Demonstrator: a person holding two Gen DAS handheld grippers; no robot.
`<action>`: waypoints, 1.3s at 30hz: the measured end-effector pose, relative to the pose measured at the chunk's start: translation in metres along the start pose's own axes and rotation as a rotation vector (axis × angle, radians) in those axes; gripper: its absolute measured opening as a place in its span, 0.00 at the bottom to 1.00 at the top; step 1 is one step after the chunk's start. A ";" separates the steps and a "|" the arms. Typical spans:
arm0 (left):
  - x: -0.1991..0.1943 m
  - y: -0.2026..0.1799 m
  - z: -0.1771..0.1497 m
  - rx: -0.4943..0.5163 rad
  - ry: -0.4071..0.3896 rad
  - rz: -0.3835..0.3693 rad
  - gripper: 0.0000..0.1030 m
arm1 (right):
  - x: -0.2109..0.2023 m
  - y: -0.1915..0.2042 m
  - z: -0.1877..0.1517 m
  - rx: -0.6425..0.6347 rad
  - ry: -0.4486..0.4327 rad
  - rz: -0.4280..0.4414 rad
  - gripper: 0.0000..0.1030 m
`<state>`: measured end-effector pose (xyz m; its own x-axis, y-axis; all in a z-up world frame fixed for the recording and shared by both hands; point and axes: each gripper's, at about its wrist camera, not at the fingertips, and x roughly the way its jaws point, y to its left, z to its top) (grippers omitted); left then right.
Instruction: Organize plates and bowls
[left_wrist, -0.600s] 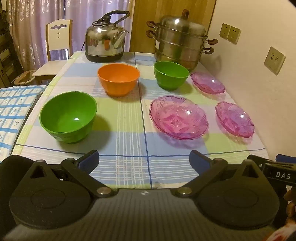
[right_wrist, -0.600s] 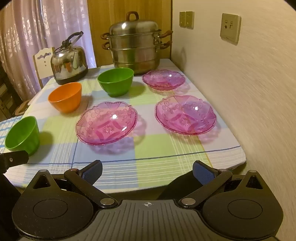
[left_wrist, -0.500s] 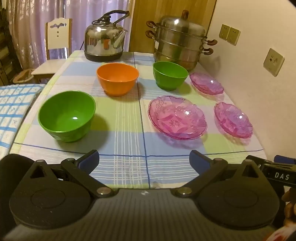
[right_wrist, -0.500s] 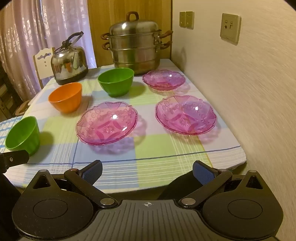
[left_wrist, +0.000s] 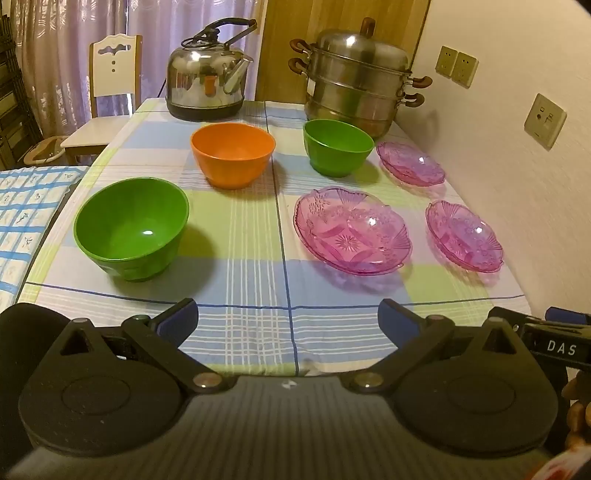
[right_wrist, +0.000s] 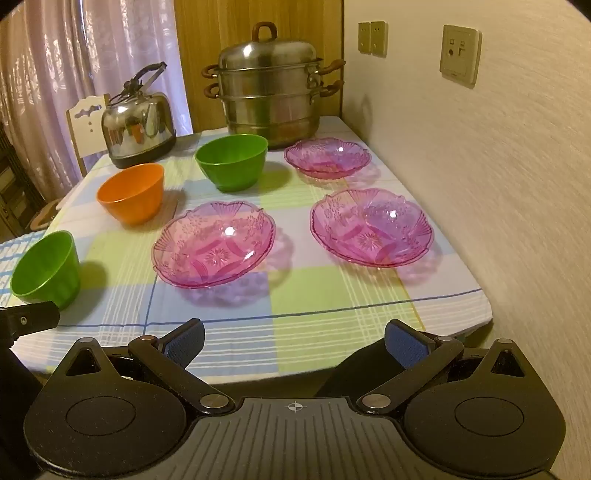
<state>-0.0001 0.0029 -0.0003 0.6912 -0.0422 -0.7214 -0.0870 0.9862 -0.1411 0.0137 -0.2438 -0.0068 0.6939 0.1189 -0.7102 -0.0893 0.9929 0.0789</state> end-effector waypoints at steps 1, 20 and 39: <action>-0.001 0.000 -0.001 0.000 -0.002 0.001 1.00 | 0.000 0.000 0.000 0.000 0.000 0.001 1.00; 0.001 -0.001 -0.003 0.001 0.000 -0.001 1.00 | 0.000 0.000 -0.001 0.001 0.001 0.002 1.00; 0.002 -0.003 -0.005 -0.003 0.002 -0.005 1.00 | 0.000 0.000 -0.002 0.002 0.005 0.003 1.00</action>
<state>-0.0018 -0.0011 -0.0045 0.6901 -0.0476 -0.7221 -0.0856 0.9854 -0.1468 0.0124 -0.2436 -0.0085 0.6902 0.1223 -0.7132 -0.0904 0.9925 0.0827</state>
